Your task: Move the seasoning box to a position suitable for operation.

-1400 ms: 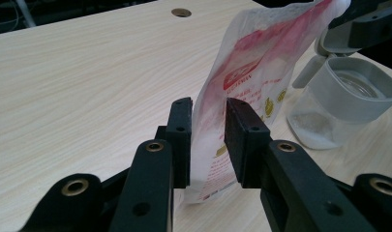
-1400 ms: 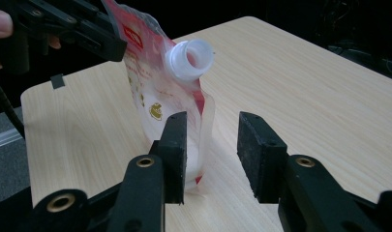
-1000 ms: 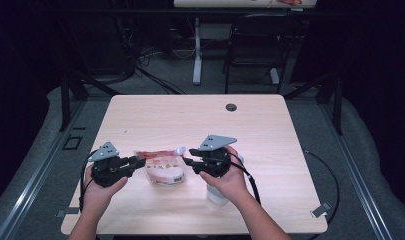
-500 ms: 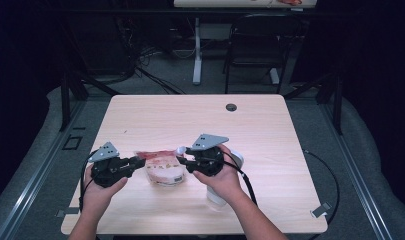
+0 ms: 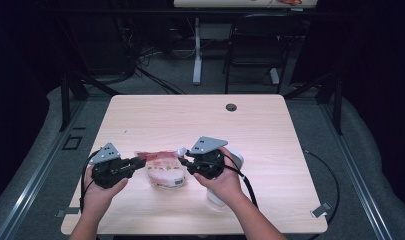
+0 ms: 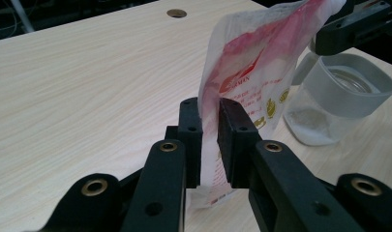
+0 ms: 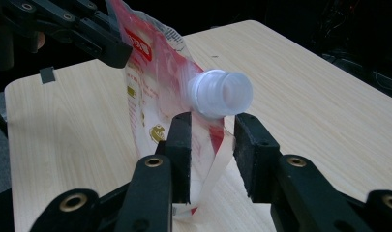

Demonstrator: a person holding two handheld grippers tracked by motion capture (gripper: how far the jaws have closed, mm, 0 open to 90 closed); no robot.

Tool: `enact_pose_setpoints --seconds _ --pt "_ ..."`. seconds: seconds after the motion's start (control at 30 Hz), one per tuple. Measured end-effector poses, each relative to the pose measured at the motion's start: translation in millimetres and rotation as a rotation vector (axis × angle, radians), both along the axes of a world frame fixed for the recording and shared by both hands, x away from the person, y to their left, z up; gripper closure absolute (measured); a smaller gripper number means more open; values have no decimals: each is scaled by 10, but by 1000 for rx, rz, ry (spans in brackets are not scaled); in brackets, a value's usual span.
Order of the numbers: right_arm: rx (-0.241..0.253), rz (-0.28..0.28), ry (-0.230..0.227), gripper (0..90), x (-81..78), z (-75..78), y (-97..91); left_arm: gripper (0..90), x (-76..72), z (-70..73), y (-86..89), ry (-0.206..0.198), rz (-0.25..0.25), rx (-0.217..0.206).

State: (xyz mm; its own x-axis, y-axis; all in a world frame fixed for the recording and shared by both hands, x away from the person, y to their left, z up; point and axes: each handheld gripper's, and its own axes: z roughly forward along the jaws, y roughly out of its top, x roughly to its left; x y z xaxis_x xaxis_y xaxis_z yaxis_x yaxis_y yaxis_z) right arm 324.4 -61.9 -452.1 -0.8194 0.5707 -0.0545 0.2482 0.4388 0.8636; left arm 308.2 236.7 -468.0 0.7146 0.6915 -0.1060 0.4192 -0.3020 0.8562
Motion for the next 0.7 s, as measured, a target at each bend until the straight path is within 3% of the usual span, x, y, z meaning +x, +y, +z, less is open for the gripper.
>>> enact_pose_setpoints --seconds 0.13,0.7 --pt "21 -2 -3 698 -34 14 -42 811 -15 14 -20 0 -11 -12" --pt "-5 -25 -8 694 -175 -8 -258 822 -103 39 -235 -10 -67 -5"
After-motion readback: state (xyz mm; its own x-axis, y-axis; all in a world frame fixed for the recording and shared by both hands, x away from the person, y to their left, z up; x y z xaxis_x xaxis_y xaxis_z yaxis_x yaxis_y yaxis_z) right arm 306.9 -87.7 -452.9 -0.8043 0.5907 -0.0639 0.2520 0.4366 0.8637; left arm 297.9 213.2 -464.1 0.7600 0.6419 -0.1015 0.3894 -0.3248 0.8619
